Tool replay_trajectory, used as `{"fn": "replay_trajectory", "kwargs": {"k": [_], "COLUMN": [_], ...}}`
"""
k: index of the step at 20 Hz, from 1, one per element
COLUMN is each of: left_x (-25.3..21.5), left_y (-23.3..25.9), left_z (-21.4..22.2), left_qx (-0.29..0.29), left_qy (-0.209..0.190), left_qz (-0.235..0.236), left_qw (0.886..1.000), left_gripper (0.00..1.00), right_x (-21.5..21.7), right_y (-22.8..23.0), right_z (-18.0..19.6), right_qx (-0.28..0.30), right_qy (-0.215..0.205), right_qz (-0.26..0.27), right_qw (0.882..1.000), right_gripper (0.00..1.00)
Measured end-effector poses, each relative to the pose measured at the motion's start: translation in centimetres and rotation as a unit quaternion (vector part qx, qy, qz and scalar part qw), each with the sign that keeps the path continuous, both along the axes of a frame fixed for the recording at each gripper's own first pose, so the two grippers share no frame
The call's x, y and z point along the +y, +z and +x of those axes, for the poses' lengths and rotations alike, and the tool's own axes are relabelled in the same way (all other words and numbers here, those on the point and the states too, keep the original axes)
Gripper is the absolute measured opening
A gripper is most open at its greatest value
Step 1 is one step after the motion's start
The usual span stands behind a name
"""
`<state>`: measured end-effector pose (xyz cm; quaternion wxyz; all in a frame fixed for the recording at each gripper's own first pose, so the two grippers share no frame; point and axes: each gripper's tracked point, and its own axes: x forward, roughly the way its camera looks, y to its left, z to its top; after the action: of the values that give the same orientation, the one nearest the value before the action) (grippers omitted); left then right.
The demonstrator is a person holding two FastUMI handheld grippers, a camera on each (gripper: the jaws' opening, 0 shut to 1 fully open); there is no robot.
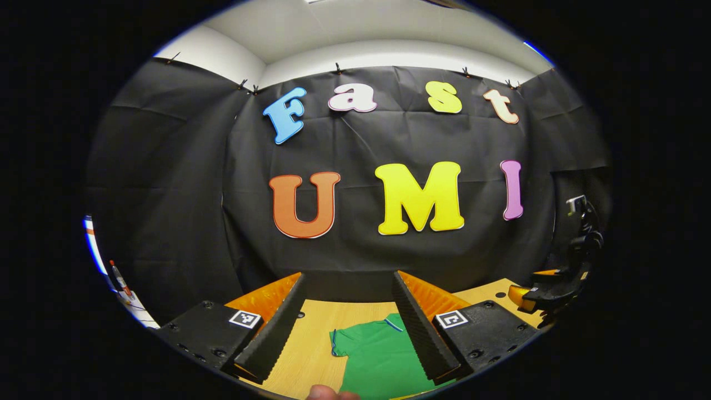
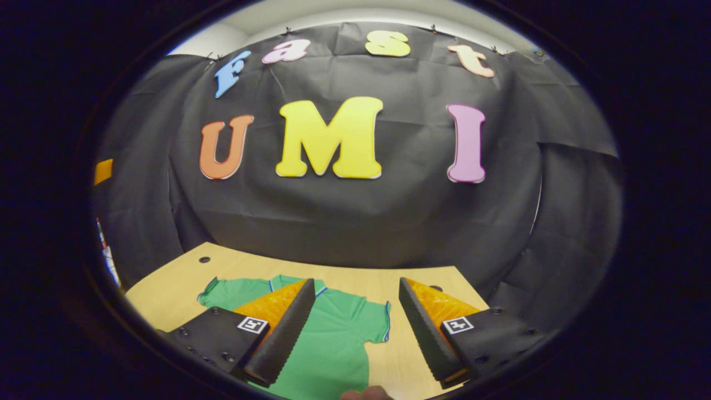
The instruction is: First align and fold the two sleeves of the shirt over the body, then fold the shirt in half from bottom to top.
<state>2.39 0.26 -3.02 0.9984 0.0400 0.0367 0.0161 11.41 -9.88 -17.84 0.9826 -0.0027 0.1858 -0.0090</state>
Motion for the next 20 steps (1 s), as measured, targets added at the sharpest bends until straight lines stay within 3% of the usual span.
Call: {"fn": "replay_trajectory", "kwargs": {"k": [8,20], "left_x": [-1.5,-1.0], "left_y": [-1.8,-5.5], "left_z": [1.0,0.3], "left_qx": [0.028,0.077], "left_qy": [-0.010,0.025], "left_qz": [-0.005,0.008], "left_qw": [1.000,0.997], "left_gripper": [0.98,0.98], "right_x": [-3.5,-6.3], "right_y": [-9.2,-21.9], "right_z": [5.5,11.3], "right_qx": [0.072,0.189], "right_qy": [-0.028,-0.045], "right_qz": [0.030,0.036], "right_qw": [0.997,0.980], "right_gripper": [0.99,0.99]}}
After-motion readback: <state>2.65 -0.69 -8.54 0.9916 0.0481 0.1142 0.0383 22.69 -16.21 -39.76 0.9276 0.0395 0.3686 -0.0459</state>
